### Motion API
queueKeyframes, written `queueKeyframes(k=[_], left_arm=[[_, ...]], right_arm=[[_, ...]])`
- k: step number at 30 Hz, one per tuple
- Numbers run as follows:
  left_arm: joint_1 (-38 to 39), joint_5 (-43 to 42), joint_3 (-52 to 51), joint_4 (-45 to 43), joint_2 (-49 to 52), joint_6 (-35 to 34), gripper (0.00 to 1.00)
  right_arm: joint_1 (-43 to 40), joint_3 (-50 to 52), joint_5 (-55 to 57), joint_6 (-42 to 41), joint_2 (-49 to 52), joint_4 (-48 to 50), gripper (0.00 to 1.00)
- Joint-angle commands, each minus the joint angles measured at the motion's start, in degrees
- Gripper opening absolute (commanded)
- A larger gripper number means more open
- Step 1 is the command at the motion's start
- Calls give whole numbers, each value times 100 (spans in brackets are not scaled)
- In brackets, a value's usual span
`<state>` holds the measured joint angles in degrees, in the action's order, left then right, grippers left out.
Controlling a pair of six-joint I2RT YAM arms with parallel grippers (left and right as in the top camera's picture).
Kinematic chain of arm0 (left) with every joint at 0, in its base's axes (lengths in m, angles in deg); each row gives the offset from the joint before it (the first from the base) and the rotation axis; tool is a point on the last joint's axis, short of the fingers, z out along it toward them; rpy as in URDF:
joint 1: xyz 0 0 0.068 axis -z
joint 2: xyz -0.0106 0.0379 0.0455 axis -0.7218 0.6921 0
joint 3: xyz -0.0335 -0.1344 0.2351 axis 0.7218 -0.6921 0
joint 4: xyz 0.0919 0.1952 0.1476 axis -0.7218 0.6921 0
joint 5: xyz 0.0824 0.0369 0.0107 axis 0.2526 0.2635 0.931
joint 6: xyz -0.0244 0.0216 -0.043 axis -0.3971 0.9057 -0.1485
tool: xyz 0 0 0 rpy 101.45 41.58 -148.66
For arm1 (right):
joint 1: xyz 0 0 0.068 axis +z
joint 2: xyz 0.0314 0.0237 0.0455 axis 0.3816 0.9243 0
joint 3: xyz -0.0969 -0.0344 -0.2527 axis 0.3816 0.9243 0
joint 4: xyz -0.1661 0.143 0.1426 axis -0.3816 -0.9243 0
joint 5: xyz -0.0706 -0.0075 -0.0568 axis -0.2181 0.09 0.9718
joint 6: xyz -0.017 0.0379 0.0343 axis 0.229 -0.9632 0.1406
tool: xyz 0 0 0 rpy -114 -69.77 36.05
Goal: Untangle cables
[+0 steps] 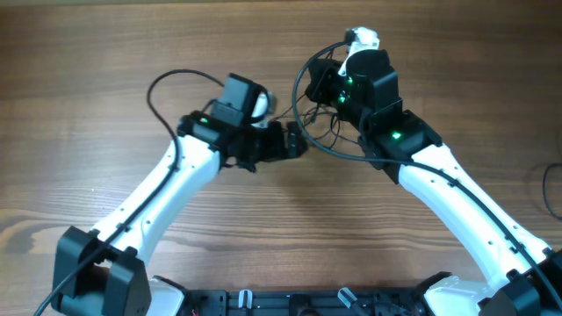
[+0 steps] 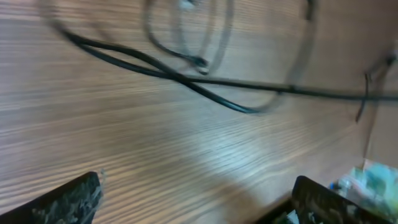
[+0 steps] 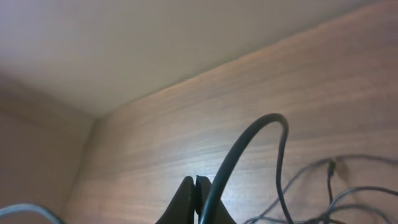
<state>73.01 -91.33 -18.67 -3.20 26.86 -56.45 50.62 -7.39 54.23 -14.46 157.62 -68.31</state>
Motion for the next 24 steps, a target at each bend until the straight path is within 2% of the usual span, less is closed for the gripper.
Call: queueKeyframes(k=[1, 6, 9, 12, 15, 22, 24], left_arm=[[120, -50, 42, -114, 0, -378, 100], [20, 118, 42, -271, 0, -1683, 100], [96, 129, 42, -354, 0, -2166, 100], [304, 485, 42, -496, 0, -2498, 100], [568, 1071, 39, -697, 0, -2564, 100], [1169, 3130, 39, -737, 166, -3440, 100], [1292, 3447, 35, -782, 354, -3788, 100]], right_arm=[[-201, -9, 391, -1722, 50, -278, 4], [-289, -7, 745, -3582, 50, -599, 5], [-297, -9, 953, -4400, 50, -647, 5], [-313, -9, 898, -5069, 50, -732, 5], [-313, -9, 680, -5228, 50, -796, 5], [-313, -7, 374, -5189, 50, -1067, 5], [-315, -9, 256, -5187, 50, -1071, 5]])
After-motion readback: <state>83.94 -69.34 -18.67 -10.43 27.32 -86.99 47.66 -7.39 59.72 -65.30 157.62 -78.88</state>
